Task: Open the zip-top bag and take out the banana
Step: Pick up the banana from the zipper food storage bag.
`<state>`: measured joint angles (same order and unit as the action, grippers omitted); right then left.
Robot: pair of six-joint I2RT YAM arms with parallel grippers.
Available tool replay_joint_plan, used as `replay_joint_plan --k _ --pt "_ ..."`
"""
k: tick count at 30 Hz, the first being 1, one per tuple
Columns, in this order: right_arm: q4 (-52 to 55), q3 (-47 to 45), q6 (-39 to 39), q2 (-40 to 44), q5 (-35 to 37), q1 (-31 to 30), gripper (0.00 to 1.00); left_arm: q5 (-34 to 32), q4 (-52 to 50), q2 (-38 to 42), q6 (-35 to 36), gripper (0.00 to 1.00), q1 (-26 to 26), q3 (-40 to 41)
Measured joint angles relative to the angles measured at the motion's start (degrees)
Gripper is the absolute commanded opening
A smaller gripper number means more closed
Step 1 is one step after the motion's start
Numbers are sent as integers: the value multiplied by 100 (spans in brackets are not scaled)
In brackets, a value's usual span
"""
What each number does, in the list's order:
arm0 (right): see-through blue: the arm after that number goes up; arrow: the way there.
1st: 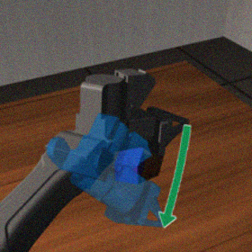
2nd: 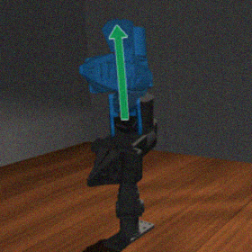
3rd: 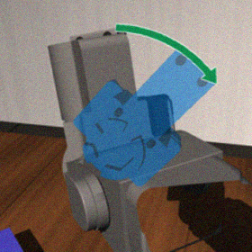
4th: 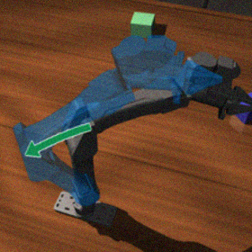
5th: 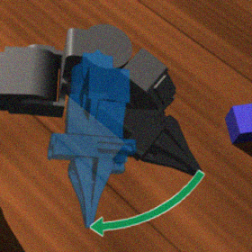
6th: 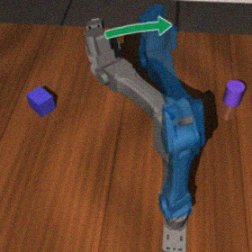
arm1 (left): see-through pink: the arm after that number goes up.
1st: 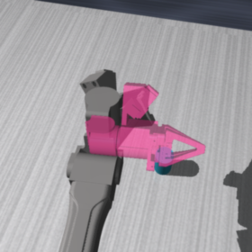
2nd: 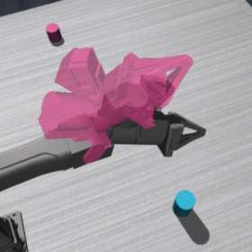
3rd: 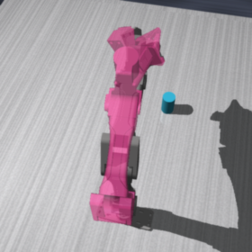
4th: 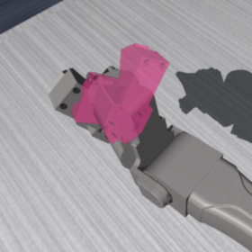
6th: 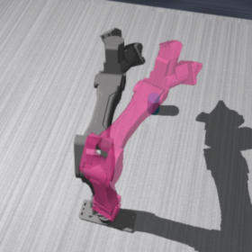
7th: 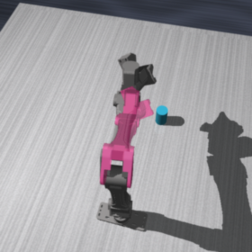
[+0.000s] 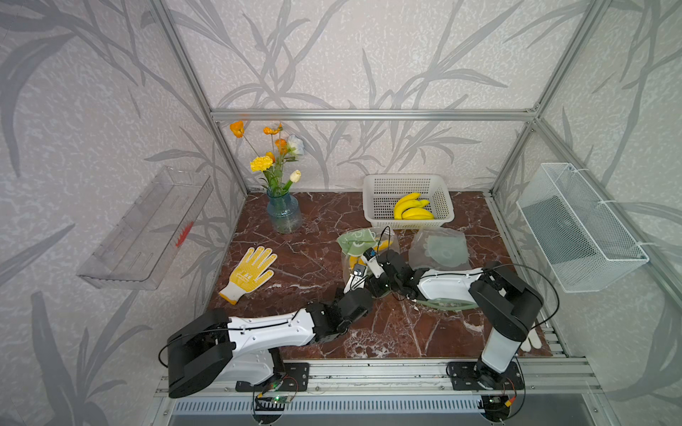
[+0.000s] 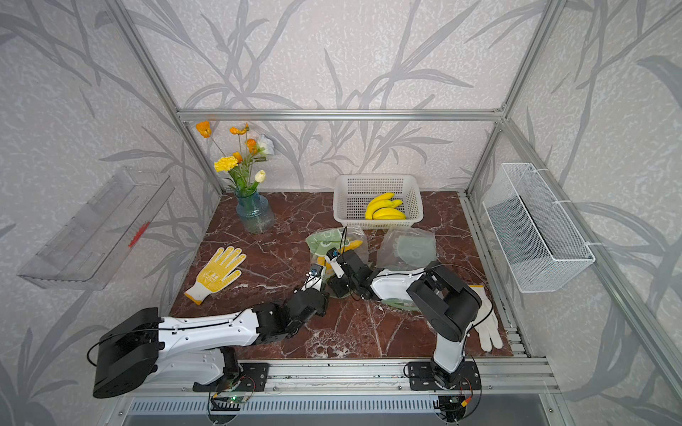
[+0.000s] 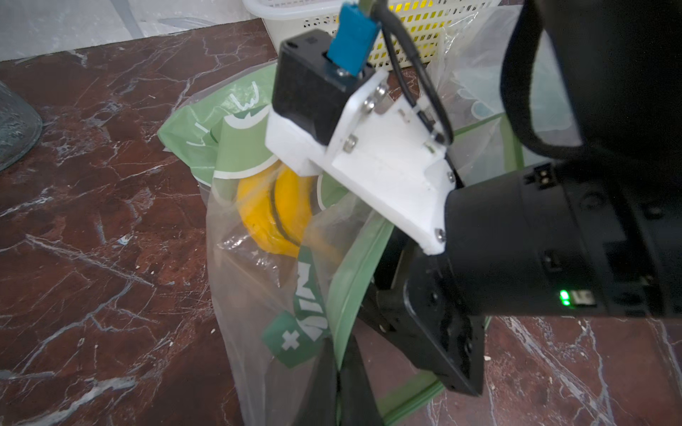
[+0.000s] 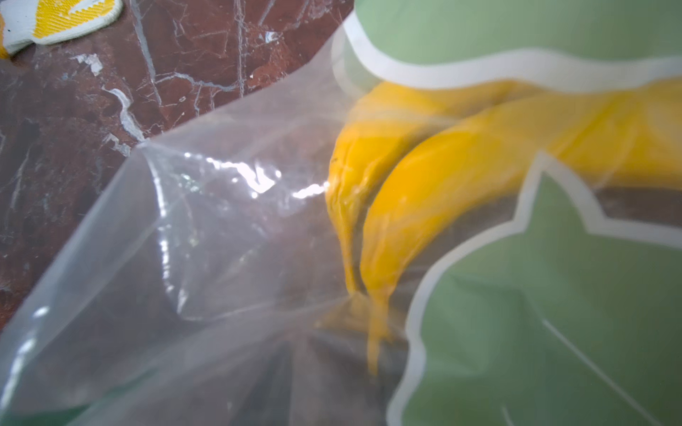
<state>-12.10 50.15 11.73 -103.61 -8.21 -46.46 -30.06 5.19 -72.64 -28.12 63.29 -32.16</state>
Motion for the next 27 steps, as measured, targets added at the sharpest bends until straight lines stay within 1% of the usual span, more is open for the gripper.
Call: replay_joint_plan --k 8,16,21,23,27 --pt "57 203 -122 -229 127 24 22 20 22 0 -2 0 -4 0" --pt "398 262 -133 -254 280 81 12 22 39 0 -2 0 -4 0" --pt "413 262 -125 -254 304 109 7 20 46 0 -2 0 -4 0" --pt "420 262 -118 -254 319 118 1 20 44 0 -4 0 -4 0" --pt "422 267 -98 -256 308 136 0 17 44 0 -4 0 -4 0"
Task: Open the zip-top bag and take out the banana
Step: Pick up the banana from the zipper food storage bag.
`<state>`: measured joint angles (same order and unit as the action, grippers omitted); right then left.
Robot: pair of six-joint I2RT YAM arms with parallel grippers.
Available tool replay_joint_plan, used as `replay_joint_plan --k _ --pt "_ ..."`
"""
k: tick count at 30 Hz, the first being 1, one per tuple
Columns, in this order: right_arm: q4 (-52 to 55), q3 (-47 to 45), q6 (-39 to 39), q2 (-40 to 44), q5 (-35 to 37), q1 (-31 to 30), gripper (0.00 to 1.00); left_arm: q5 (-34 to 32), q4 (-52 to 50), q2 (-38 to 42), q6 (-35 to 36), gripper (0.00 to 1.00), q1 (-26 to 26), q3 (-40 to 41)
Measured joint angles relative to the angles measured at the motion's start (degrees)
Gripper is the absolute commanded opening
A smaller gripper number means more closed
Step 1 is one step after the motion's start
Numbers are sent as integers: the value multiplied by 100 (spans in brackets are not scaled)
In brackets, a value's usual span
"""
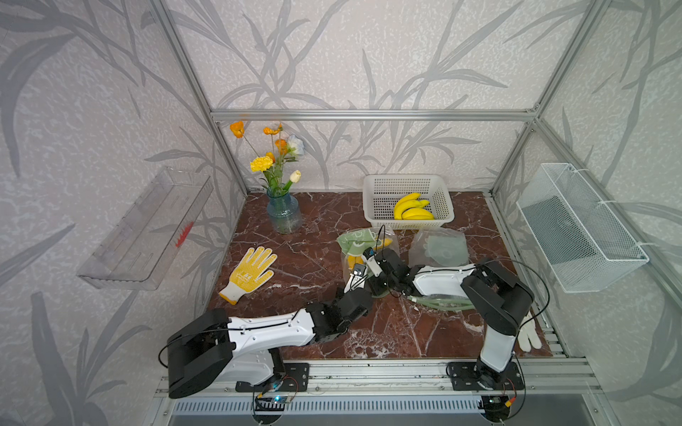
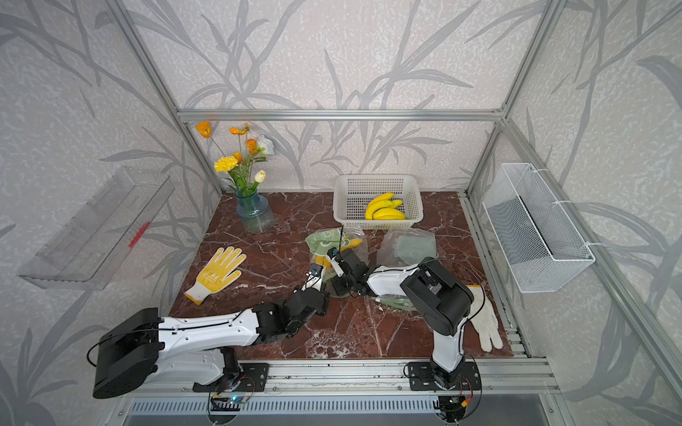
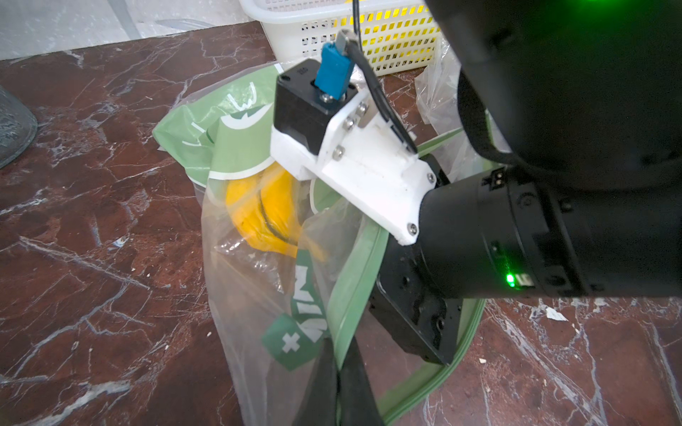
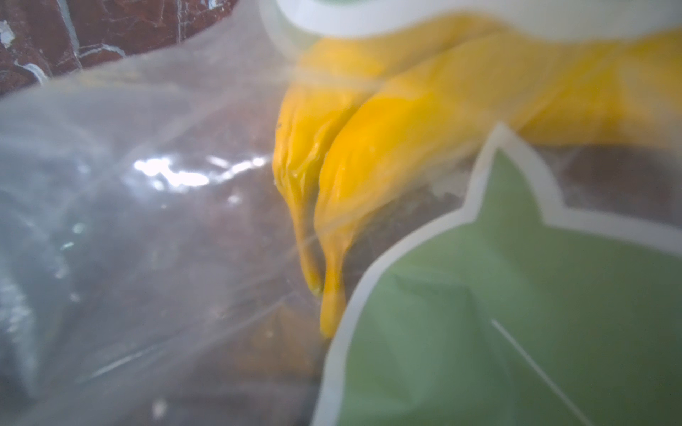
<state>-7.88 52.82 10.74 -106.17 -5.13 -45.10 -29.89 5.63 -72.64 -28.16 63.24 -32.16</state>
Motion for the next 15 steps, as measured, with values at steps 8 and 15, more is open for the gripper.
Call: replay_joint_plan --k 8,15 --pt "-129 -83 15 42 -35 7 25 0 0 0 -4 0 0 0" --pt "-258 -181 55 105 -42 7 31 4 2 0 -9 0 0 0"
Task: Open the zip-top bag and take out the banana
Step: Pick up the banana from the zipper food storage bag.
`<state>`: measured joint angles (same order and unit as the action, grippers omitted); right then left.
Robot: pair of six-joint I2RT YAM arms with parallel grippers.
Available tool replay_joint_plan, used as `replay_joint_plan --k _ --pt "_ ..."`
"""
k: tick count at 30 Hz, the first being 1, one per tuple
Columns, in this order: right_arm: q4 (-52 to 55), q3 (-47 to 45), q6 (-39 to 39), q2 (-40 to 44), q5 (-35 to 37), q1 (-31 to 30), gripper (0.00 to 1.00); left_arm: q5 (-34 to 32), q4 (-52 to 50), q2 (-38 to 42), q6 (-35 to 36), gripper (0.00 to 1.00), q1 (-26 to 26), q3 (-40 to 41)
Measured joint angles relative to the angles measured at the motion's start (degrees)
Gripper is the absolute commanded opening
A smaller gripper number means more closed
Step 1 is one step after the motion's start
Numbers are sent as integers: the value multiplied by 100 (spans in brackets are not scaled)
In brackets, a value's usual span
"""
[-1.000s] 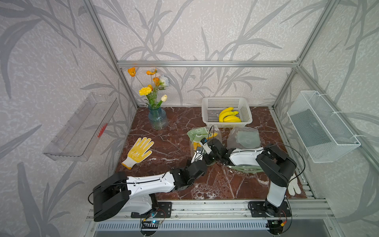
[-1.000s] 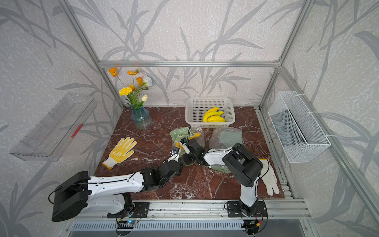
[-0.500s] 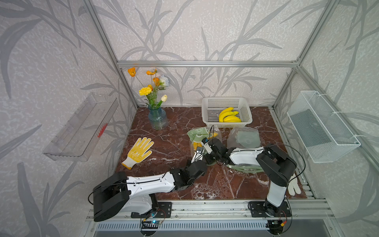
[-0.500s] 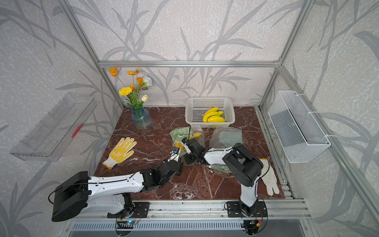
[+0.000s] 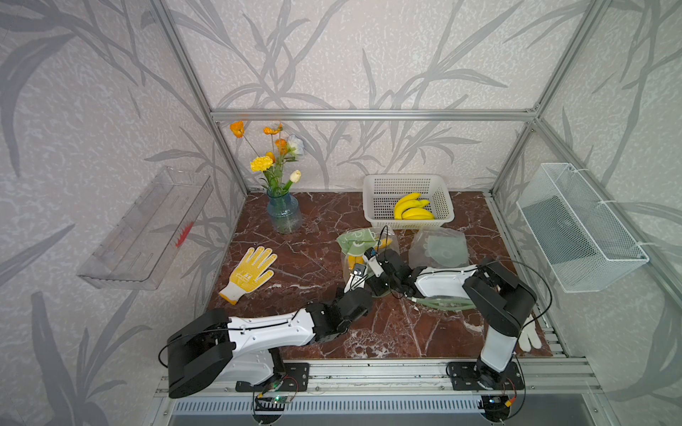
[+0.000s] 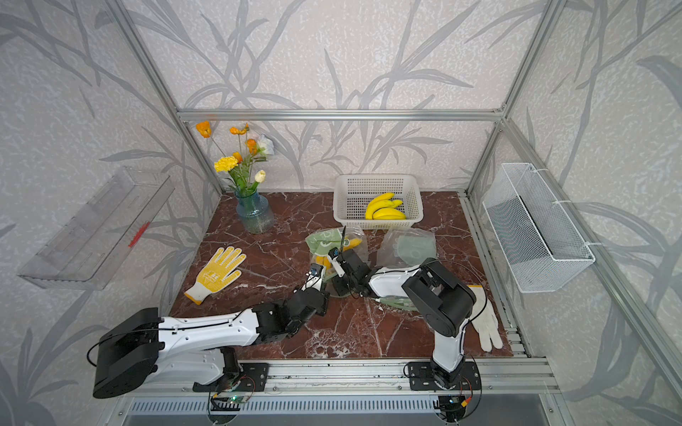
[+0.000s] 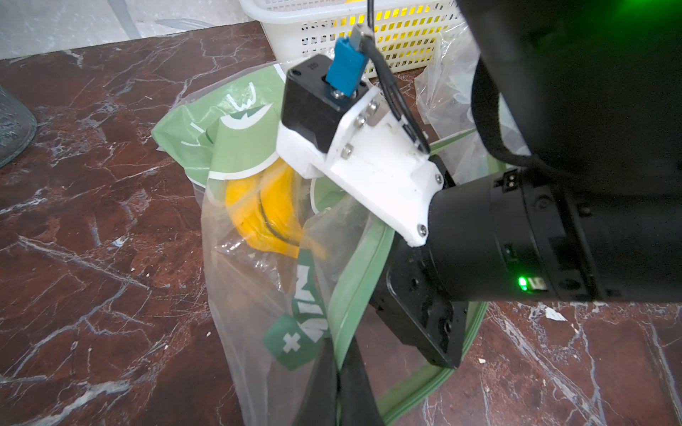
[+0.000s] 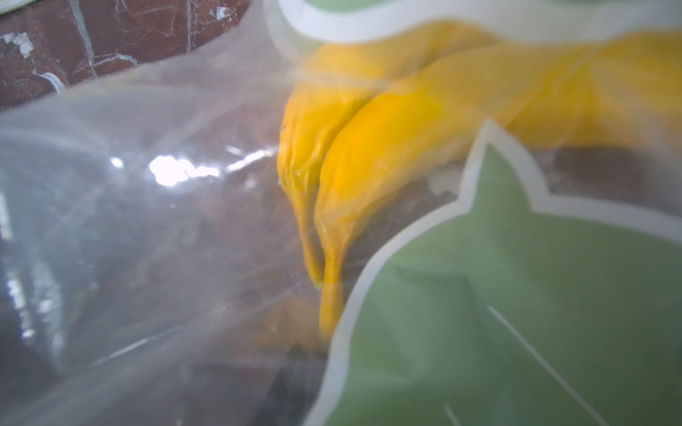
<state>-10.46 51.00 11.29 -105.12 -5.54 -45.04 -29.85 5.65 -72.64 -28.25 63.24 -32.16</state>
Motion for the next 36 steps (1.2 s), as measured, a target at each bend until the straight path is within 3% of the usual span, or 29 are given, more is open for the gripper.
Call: replay_joint_plan --k 23,36 --pt "-372 319 280 -214 -57 151 36 101 90 0 -4 0 -31 0" --pt "579 1156 15 -728 66 107 28 101 173 0 -48 0 -55 2"
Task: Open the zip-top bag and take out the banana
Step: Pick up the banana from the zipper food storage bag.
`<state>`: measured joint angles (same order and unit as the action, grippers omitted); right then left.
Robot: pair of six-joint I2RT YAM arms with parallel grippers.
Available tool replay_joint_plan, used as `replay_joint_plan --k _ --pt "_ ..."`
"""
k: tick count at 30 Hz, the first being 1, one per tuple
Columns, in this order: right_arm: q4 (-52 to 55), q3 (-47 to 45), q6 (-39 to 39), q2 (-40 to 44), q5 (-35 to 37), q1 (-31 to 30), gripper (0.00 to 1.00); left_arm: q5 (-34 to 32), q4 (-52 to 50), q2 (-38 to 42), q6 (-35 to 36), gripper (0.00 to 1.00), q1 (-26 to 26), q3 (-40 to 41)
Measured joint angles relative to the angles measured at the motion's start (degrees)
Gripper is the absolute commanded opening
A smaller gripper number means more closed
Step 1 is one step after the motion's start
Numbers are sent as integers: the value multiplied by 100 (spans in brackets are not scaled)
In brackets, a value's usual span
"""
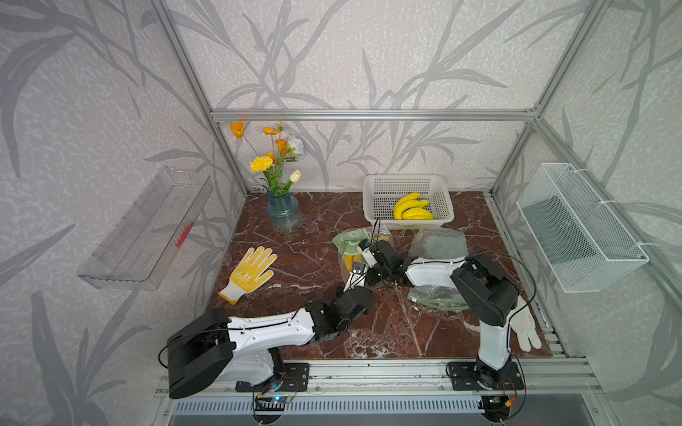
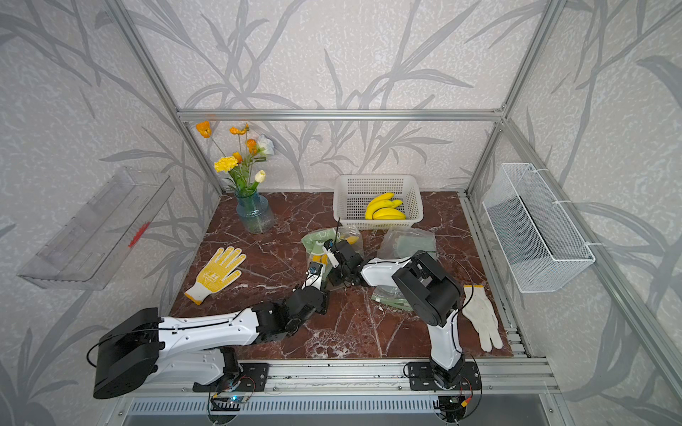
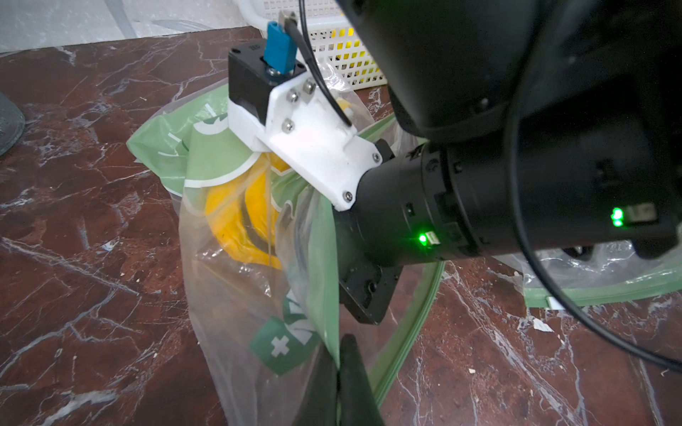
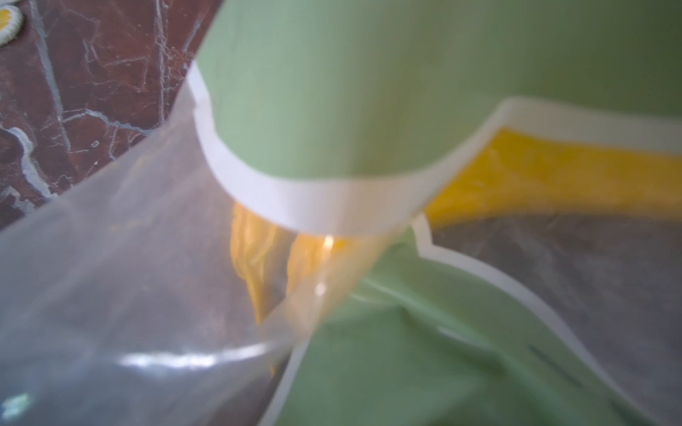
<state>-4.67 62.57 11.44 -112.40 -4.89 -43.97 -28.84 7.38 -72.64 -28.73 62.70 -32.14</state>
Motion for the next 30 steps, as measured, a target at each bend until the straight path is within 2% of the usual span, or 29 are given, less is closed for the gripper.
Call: replay_joint_plan --k 4,9,14,21,30 --pt "227 153 -68 -57 94 -31 23 -2 0 0 -4 0 2 7" --pt "308 160 -81 -57 101 -26 8 -11 20 35 -46 1 2 52" --pt "304 90 -20 -2 -79 0 6 -63 9 63 -87 1 2 76" --pt "223 -472 326 459 -892 247 5 -164 -177 63 -164 1 -2 74" --pt "337 -737 557 1126 -1703 463 6 -262 -400 -57 -197 1 -28 -22"
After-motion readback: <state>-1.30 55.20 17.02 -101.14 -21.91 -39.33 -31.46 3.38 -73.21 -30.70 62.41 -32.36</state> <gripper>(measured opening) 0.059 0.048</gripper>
